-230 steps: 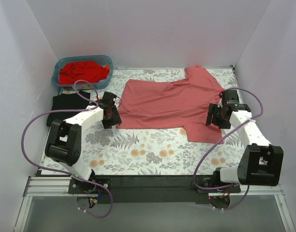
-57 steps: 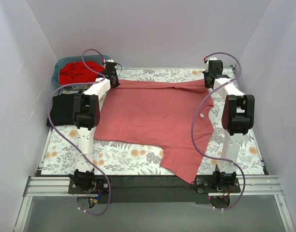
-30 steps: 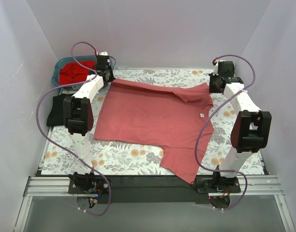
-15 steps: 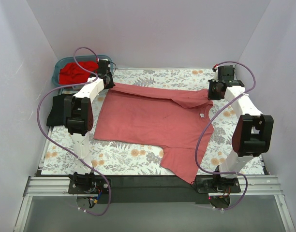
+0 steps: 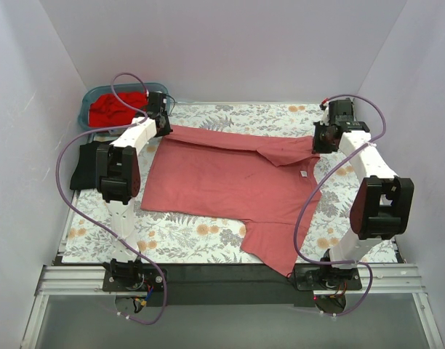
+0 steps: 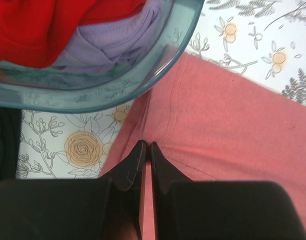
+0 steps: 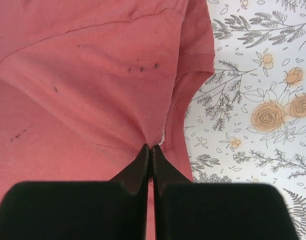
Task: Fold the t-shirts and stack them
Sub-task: Fold the tshirt
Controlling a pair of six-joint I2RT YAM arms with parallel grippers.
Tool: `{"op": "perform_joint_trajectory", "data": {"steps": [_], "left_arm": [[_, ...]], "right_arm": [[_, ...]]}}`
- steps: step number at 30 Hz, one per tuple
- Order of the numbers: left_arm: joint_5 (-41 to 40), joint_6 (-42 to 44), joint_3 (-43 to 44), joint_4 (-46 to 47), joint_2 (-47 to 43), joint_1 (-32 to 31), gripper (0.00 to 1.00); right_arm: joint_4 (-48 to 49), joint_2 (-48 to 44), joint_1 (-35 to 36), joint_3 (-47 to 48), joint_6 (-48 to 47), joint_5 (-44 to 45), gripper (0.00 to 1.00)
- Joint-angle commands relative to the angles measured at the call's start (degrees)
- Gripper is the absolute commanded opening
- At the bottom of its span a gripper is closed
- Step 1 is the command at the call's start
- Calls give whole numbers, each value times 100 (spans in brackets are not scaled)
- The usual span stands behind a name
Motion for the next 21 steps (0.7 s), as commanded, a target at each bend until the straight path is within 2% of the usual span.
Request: {"op": "perform_joint_trajectory", "data": {"steps": [1,12,21], "left_arm": [[-131,-93,-175,-71,-313,54,0],[-219,-295,-588,-97,-208,54,0],[-447,-313,-597,-89,-41,54,0]], "right_arm": [[-57,-227,-47,-177,37,-52,1],[-65,-26,-55,-757,213,-96,1],[-65,124,-47,-994,257,-184,1]]}}
